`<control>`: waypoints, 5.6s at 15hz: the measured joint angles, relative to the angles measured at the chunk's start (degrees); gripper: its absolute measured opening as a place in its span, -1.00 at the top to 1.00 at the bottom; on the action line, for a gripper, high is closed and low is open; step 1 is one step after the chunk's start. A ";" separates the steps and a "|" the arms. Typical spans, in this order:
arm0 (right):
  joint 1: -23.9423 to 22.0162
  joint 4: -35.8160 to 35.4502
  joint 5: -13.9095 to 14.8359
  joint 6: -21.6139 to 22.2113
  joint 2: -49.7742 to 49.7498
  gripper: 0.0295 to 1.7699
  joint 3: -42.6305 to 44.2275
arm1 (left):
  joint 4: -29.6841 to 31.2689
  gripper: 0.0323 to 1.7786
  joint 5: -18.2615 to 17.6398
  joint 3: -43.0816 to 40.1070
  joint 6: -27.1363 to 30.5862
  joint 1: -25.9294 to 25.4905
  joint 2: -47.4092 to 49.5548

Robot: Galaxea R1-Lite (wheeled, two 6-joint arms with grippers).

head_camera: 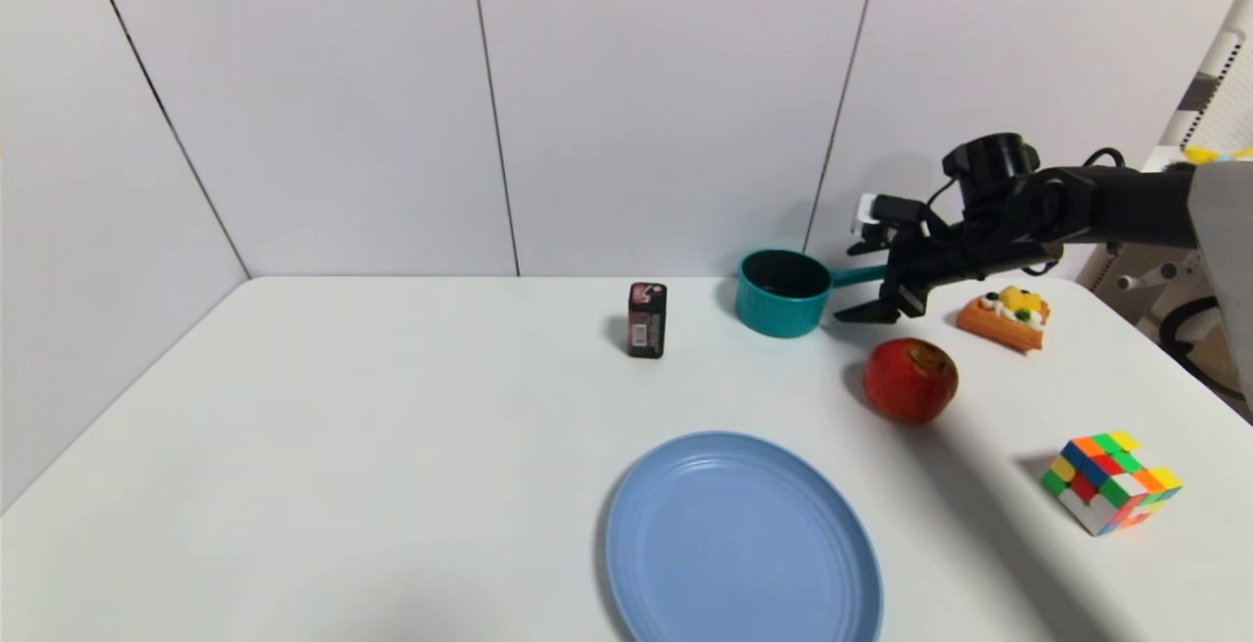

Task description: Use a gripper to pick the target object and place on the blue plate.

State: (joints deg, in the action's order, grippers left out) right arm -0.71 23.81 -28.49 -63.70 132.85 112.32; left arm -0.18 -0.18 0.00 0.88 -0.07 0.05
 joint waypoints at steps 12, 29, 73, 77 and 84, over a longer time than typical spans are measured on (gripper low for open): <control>1.87 -0.22 -0.12 -0.41 0.00 -0.92 0.24 | 0.02 -0.90 0.00 0.00 0.00 0.00 0.00; 1.33 0.48 0.05 -0.46 -0.02 0.72 0.27 | 0.02 -0.90 0.02 0.00 0.00 0.00 -0.02; 22.03 5.57 -2.21 1.95 -49.26 0.72 -57.50 | 0.00 -0.90 0.02 0.00 0.00 0.00 -0.02; 22.48 5.42 -1.72 1.57 -43.72 0.72 -54.05 | 0.00 -0.90 0.00 0.00 -0.02 0.00 0.00; 24.54 5.40 5.73 0.83 -38.84 0.72 -52.32 | 0.00 -0.90 -0.02 0.00 -0.02 0.00 0.00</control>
State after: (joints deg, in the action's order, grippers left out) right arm 23.83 29.21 -22.76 -62.87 94.01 60.00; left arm -0.18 -0.21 0.00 0.85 -0.07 0.05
